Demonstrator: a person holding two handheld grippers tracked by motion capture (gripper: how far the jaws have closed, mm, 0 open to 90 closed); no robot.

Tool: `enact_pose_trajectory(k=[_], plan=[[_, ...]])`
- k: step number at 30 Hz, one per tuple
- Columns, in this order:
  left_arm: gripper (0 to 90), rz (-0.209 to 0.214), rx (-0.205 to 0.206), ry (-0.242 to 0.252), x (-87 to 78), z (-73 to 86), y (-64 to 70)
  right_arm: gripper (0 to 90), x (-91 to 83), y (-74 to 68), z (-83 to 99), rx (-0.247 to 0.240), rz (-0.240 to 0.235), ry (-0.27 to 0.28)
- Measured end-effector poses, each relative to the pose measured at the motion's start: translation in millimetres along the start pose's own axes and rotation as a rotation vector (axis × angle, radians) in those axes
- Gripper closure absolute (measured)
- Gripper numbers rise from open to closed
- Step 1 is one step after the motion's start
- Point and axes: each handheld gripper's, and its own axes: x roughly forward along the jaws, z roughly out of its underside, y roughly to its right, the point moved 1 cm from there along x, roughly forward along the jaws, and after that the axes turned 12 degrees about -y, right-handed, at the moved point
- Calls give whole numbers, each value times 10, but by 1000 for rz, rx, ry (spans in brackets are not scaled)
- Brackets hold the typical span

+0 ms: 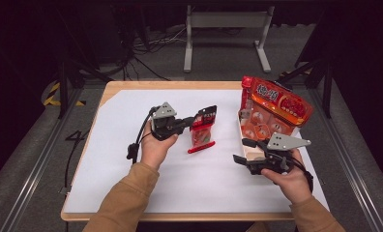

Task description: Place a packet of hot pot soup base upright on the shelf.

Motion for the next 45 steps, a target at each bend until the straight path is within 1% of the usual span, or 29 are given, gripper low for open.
enact_pose_trajectory(k=[1, 3, 4, 5, 6, 7, 8, 9, 11, 12, 13, 17, 19, 23, 25, 27, 28, 30, 33, 35, 41, 42, 43, 44, 45], plan=[[900, 9, -9, -4, 7, 3, -1, 319, 13, 5, -6, 1, -2, 0], [808, 11, -7, -14, 22, 6, -9, 319, 22, 6, -9, 0, -3, -2], [808, 27, -8, -45, 52, 16, -4, 319, 30, 5, -12, -2, -4, -2], [784, 34, 0, -67, 85, 27, 2, 319, 37, 1, -14, -3, -4, -5], [790, 42, 5, -83, 125, 39, 16, 318, 40, -3, -16, -4, -5, -5], [786, 43, 8, -102, 164, 48, 32, 319, 40, -6, -17, -6, -6, -5], [772, 34, 17, -116, 202, 54, 37, 319, 39, -8, -19, -6, -7, -3], [774, 29, 16, -111, 227, 58, 39, 319, 36, -9, -20, -5, -6, -1], [866, 22, 12, -104, 234, 57, 27, 319, 29, -8, -21, -6, -6, 1], [884, 20, 8, -104, 237, 54, 23, 319, 25, -8, -21, -6, -6, 2], [897, 22, 6, -106, 238, 53, 25, 319, 21, -8, -22, -5, -7, 4], [900, 23, 20, -101, 207, 46, 57, 319, 12, 0, -23, -5, -6, 7], [900, 30, 39, -92, 177, 36, 77, 319, 10, 1, -25, -4, -6, 7], [900, 60, 88, -74, 88, 1, 150, 317, 13, -6, -35, -8, -6, 5], [900, 95, 107, -57, 39, -20, 177, 314, 22, -8, -46, -10, -9, 2], [900, 136, 144, -42, -12, -47, 212, 306, 35, -14, -61, -13, -11, -3], [900, 149, 167, -40, -35, -59, 234, 300, 40, -18, -74, -18, -11, -3], [900, 183, 206, -34, -83, -85, 304, 295, 48, -23, -97, -21, -16, -4], [900, 215, 247, -26, -147, -124, 379, 284, 54, -23, -139, -29, -19, -7], [900, 238, 264, -21, -183, -148, 422, 277, 56, -27, -173, -37, -23, -7], [900, 296, 325, -23, -263, -206, 541, 269, 77, -49, -264, -57, -52, -10], [900, 296, 325, -23, -263, -206, 541, 288, 78, -54, -284, -62, -63, -10], [900, 315, 340, -23, -280, -215, 565, 330, 77, -59, -304, -81, -79, -16], [900, 315, 340, -23, -280, -215, 565, 330, 77, -59, -304, -81, -79, -16], [900, 328, 343, -23, -286, -217, 583, 352, 77, -65, -315, -93, -84, -23]])
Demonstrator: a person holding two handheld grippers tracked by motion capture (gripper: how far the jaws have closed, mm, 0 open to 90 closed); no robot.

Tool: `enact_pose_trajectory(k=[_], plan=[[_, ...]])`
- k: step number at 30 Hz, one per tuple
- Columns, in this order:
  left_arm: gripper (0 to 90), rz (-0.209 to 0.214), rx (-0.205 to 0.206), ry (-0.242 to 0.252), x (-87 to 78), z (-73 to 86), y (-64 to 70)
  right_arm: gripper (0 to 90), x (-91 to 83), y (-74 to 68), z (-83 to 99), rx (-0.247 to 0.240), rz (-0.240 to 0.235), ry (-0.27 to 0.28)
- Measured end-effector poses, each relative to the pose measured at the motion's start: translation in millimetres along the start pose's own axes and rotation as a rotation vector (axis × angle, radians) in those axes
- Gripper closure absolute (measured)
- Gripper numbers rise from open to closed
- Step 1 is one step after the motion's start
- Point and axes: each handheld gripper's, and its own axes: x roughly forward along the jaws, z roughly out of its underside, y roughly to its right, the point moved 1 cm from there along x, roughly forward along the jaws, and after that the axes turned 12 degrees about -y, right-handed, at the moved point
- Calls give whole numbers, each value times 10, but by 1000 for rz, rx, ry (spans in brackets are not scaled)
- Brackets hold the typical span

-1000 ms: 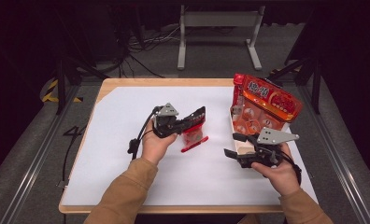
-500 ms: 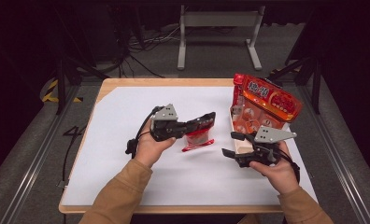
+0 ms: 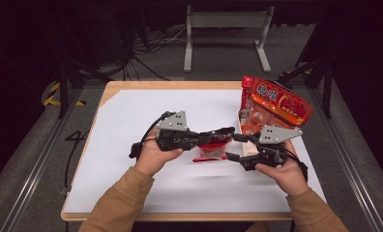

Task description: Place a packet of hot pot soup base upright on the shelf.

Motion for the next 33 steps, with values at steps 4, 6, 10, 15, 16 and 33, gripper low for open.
enact_pose_trajectory(k=[4, 6, 10, 15, 16, 33], plan=[[900, 40, 32, 3, 9, -31, 62, 427, 20, -30, -56, -33, -32, -25], [900, 50, 41, 4, 21, -48, 96, 457, 39, -35, -75, -35, -54, -30], [900, 67, 67, 2, 43, -78, 137, 463, 90, -47, -102, -42, -99, -40], [900, 85, 70, 15, 68, -104, 158, 457, 137, -82, -113, -61, -143, -64], [900, 89, 70, 20, 73, -112, 162, 457, 137, -82, -113, -61, -143, -64], [900, 41, 42, 47, 208, -241, 250, 521, -27, -41, -56, -61, -108, -51]])
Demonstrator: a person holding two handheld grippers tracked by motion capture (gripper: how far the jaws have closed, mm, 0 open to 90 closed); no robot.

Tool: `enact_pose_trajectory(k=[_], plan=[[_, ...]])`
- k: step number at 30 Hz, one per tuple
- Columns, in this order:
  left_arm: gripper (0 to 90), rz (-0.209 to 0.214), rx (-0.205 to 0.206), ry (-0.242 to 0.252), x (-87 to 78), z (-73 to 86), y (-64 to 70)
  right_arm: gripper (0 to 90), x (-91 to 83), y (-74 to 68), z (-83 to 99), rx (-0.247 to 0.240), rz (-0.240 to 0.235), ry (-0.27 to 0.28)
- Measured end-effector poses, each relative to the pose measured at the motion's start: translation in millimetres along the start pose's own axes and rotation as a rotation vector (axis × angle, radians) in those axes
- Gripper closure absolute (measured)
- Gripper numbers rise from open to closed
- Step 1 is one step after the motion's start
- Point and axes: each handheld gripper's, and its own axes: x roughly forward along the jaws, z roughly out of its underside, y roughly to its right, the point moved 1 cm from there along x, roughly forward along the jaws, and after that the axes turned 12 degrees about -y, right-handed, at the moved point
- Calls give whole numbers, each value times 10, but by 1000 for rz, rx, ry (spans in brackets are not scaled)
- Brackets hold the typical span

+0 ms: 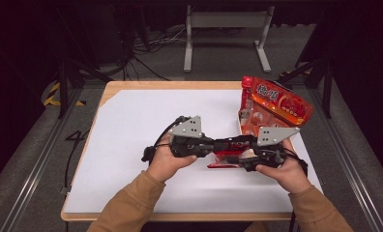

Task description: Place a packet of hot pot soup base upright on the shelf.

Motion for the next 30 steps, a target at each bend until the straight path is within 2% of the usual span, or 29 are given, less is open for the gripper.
enact_pose_trajectory(k=[5, 8, 10, 11, 15, 17, 20, 25, 26, 27, 30], plan=[[900, -31, -3, -9, 54, -38, 20, 541, -195, 39, 40, 19, 55, 40], [900, -37, -4, -18, 88, -48, 18, 568, -336, 51, 52, 21, 95, 69], [900, -38, -8, -18, 100, -51, 18, 618, -418, 53, 47, 19, 125, 89], [900, -40, -4, -22, 112, -53, 13, 618, -418, 53, 47, 19, 125, 89], [900, -43, -23, -12, 137, -66, -9, 777, -516, 25, 27, -3, 172, 83], [900, -40, -29, -1, 146, -76, -21, 823, -547, 20, 28, -6, 182, 86], [898, -58, -26, -4, 173, -117, -21, 878, -582, 18, 30, -15, 209, 86], [878, -96, -26, -2, 222, -193, -15, 900, -645, 23, 43, -32, 249, 98], [878, -110, -29, -3, 235, -212, -17, 900, -678, 16, 47, -34, 271, 98], [862, -111, -29, -2, 241, -226, -23, 900, -722, 17, 53, -45, 302, 95], [853, -114, -27, 5, 273, -279, -39, 900, -780, 31, 69, -44, 318, 102]])
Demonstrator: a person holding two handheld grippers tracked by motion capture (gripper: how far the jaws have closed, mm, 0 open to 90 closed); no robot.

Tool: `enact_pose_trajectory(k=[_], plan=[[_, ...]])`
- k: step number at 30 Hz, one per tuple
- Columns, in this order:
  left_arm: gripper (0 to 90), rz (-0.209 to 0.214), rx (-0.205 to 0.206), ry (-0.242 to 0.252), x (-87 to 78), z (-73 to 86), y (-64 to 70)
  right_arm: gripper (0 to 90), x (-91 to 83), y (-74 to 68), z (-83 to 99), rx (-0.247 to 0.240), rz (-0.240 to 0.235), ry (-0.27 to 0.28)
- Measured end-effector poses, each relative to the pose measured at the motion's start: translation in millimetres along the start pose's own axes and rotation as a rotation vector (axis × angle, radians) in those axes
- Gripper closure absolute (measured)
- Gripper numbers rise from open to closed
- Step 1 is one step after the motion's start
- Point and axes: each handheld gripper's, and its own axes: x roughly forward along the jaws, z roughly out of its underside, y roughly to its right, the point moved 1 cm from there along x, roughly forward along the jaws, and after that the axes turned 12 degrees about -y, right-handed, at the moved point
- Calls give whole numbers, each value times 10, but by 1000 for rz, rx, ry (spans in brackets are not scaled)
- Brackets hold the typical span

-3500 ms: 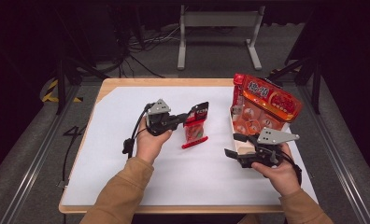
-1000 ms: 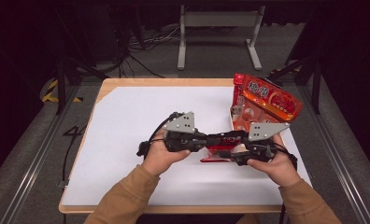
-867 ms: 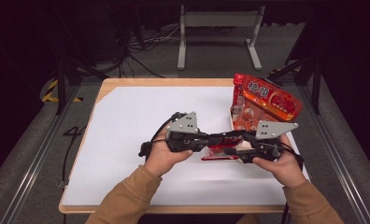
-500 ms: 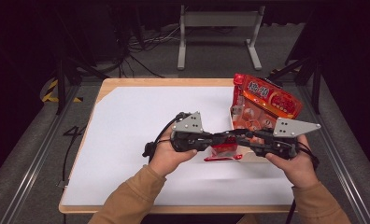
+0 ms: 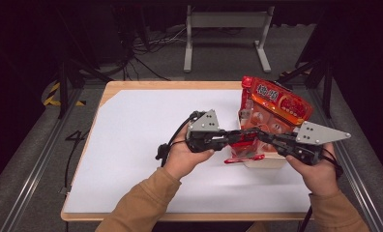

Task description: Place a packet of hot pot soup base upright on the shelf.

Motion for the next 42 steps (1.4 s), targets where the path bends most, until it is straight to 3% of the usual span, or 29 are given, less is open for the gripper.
enact_pose_trajectory(k=[6, 20, 28, 34, 42], plan=[[840, -25, 9, 11, 57, -48, -17, 900, -69, 42, 29, 1, 39, 6], [825, -46, -29, 15, 184, -63, -125, 900, -155, 129, 141, 24, 115, 6], [830, -43, -27, 3, 330, -117, -150, 900, -216, 142, 255, 45, 150, 5], [829, -17, -22, -13, 439, -142, -132, 900, -277, 185, 333, 65, 166, -1], [802, -4, -46, -42, 511, -96, -146, 900, -289, 200, 439, 91, 175, -35]])
